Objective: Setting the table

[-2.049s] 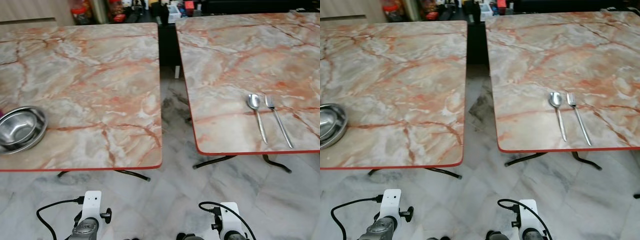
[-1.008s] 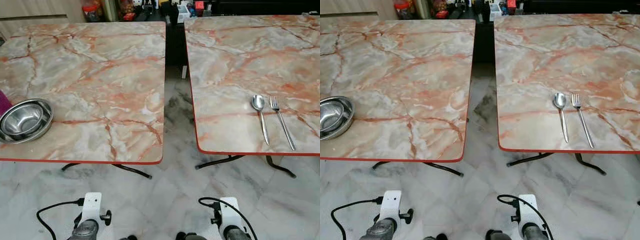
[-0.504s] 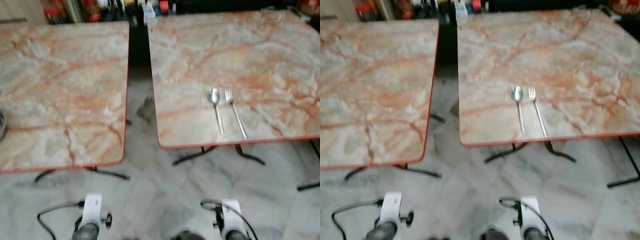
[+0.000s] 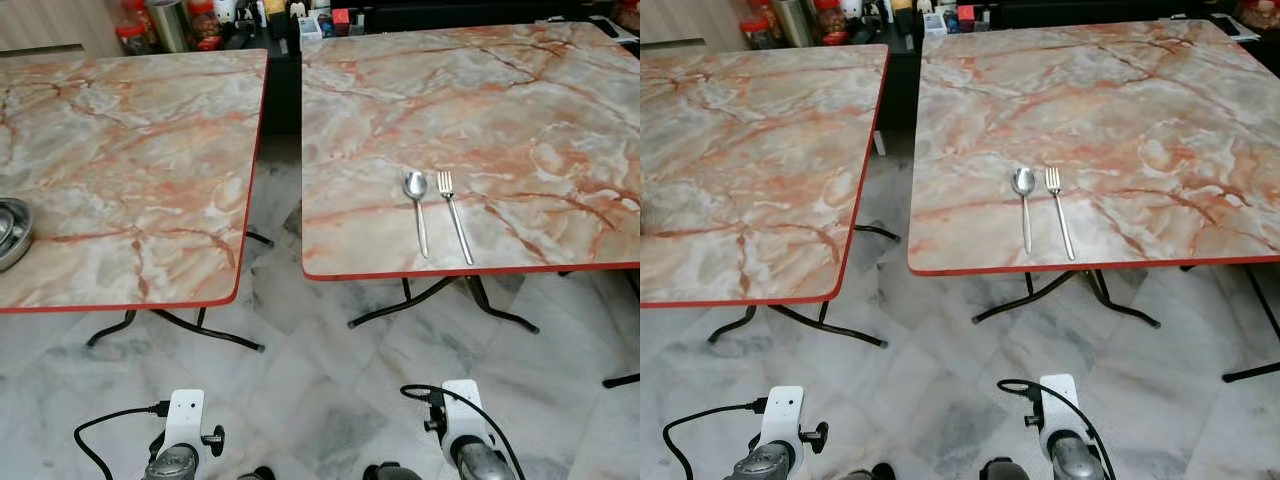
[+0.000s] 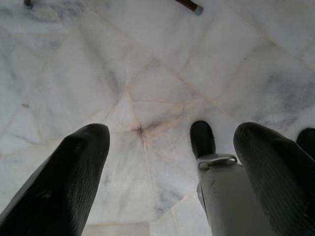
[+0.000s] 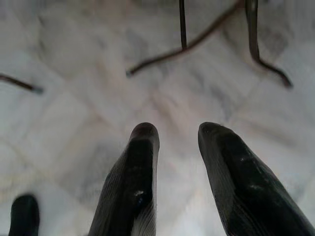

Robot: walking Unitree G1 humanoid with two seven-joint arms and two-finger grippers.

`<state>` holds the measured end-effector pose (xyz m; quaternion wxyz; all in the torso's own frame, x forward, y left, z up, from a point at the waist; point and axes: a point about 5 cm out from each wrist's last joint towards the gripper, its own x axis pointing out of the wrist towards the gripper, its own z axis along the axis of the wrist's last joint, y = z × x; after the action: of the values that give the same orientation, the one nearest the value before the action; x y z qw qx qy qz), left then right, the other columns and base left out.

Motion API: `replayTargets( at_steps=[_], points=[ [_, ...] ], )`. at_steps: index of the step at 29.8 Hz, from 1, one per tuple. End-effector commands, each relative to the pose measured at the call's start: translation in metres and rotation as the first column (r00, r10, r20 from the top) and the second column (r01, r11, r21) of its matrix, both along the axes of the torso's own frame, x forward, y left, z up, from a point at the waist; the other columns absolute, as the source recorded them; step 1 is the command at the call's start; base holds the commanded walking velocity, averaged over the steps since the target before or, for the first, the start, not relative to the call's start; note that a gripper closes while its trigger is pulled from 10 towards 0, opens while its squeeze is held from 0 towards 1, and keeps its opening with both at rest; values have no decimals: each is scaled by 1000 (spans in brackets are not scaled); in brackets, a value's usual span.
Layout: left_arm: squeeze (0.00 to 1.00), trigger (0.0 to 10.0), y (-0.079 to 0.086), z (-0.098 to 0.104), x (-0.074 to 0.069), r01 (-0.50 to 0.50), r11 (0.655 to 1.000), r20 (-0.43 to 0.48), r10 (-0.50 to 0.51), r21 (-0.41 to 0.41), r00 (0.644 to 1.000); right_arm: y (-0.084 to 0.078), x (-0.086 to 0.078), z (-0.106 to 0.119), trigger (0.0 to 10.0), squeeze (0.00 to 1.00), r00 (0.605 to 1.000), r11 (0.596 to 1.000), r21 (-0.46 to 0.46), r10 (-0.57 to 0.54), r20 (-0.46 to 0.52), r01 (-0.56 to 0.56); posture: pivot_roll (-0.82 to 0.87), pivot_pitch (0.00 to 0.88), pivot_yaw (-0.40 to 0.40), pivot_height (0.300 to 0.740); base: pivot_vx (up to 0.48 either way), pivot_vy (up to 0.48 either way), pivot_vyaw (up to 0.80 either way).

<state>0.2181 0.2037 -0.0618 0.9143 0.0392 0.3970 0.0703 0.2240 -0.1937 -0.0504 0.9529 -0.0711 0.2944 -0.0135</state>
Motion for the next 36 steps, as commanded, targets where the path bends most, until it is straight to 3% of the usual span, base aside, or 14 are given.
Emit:
replayTargets(
  at_steps=[1, 4, 6, 12, 17, 20, 23, 30, 33, 36],
  points=[
    [0, 10000, 5, -3, -6, -16, 1000, -24, 17, 6, 1000, 1, -3, -1, 10000, 0, 1000, 1000, 16, 7, 17, -7, -143, 166, 32, 740, 0, 0, 0],
    [0, 10000, 5, -3, -6, -16, 1000, -24, 16, 6, 1000, 1, -4, -1, 10000, 0, 1000, 1000, 20, 9, 22, -9, -143, 166, 32, 740, 0, 0, 0],
    [0, 10000, 6, -3, -6, -13, 1000, -23, 13, 7, 1000, -5, -14, 6, 10000, 0, 990, 1000, 10, 26, 142, -28, -147, 161, 34, 740, 0, 0, 0],
    [0, 10000, 4, -2, -5, -5, 1000, -20, 5, 7, 1000, 0, -20, 27, 10000, 0, 958, 998, 0, 59, 282, -61, -153, 149, 37, 740, 0, 0, 0],
    [0, 10000, 4, -2, -4, -4, 1000, -16, 4, 6, 1000, 4, -17, 35, 10000, 0, 945, 998, -12, 67, 320, -66, -151, 138, 37, 740, 0, 0, 0],
    [0, 10000, 4, -2, -4, -6, 1000, -13, 6, 6, 1000, 4, -14, 48, 10000, 0, 926, 999, -12, 42, 375, -41, -146, 130, 35, 740, 0, 0, 0],
    [0, 10000, 5, -1, -4, -7, 1000, -9, 7, 7, 1000, 5, -16, 72, 10000, 0, 895, 995, -73, 90, 436, -65, -149, 125, 36, 740, 0, 0, 0],
    [0, 10000, 4, 0, -2, -1, 1000, 0, 1, 13, 1000, 1, -23, 101, 10000, 0, 860, 984, -150, 161, 485, -99, -148, 120, 33, 740, 0, 0, 0],
    [0, 10000, 4, -1, -2, -3, 1000, -2, 3, 7, 1000, -2, -13, 120, 10000, 0, 839, 986, -157, 135, 528, -60, -158, 117, 36, 740, 0, 0, 0],
    [0, 10000, 4, -1, -2, -2, 1000, 1, 2, 9, 1000, -4, 2, 135, 10000, 0, 821, 996, -88, 47, 570, 4, -159, 113, 39, 740, 0, 0, 0]
  ],
)
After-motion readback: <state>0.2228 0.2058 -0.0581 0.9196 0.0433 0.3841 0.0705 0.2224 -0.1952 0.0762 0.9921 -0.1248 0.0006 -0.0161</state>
